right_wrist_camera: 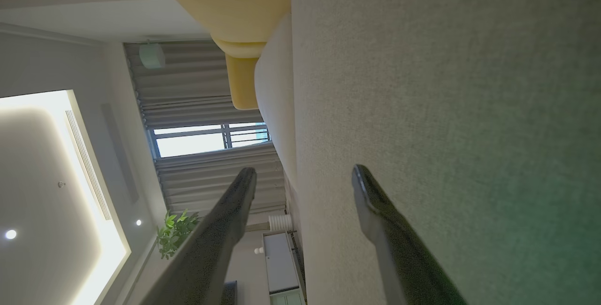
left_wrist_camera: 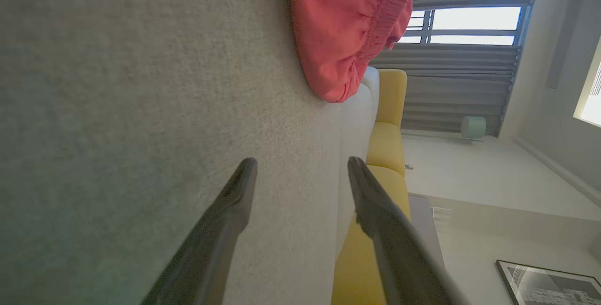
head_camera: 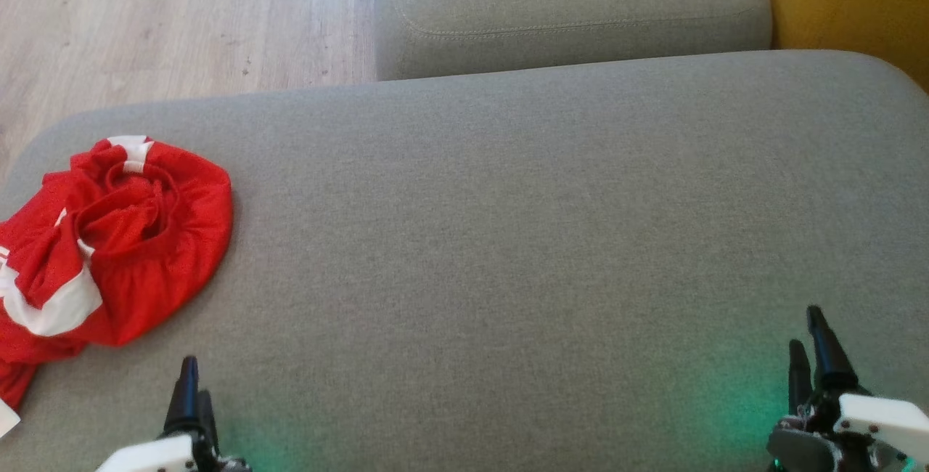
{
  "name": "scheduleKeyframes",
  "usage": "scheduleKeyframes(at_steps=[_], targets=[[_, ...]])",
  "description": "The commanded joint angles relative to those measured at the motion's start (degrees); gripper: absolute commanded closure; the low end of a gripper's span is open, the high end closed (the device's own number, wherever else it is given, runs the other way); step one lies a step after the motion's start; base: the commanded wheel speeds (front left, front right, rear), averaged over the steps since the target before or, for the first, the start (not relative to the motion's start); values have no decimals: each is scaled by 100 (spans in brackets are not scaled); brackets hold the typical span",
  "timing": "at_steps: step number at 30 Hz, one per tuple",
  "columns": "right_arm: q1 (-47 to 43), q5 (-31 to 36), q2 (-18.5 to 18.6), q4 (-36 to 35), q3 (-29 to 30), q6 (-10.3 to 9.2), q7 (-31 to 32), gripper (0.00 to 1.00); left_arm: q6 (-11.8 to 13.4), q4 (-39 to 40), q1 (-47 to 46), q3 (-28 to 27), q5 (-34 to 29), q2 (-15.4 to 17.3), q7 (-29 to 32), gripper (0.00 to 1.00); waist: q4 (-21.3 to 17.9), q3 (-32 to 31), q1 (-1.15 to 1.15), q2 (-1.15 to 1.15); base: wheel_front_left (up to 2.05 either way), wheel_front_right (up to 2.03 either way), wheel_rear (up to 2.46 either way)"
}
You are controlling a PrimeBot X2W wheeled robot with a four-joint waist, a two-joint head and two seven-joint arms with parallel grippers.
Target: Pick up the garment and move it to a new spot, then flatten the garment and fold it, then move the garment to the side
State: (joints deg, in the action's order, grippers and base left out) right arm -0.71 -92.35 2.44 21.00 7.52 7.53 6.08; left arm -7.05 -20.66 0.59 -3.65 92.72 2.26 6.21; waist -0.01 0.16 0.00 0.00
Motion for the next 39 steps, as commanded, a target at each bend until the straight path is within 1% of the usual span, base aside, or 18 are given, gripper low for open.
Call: scheduleKeyframes(at_steps=[1,6,10,15,20,21,30,31,39], targets=[[176,-2,5,-203,-58,0,-26,0,-2,179,-179,48,-25,17,-51,0,-3,-7,0,0,0,0,0],[169,77,15,-256,-175,0,-125,0,-4,237,-156,93,-153,18,-136,0,-13,-22,0,0,0,0,0],[178,266,33,-286,-286,0,-220,0,-6,315,-138,105,-458,20,-221,0,-26,-36,0,0,0,0,0],[181,610,39,-337,-379,-1,-304,0,6,425,-121,115,-805,22,-306,0,-37,-46,0,0,0,0,0],[195,1086,42,-364,-486,-1,-389,0,69,550,-104,172,-1260,24,-391,0,-44,-61,0,0,0,0,0],[195,1086,42,-364,-486,-1,-389,0,69,550,-104,172,-1260,24,-391,0,-44,-61,0,0,0,0,0],[183,2026,30,-485,-607,-1,-541,0,161,759,-71,347,-2064,27,-544,0,-32,-102,0,0,0,0,0],[161,2500,31,-580,-687,-1,-609,0,184,846,-58,427,-2412,29,-612,0,-18,-119,0,0,0,0,0],[135,3293,48,-774,-864,-2,-744,0,248,994,-12,578,-3103,32,-748,0,-17,-156,0,0,0,0,0]])
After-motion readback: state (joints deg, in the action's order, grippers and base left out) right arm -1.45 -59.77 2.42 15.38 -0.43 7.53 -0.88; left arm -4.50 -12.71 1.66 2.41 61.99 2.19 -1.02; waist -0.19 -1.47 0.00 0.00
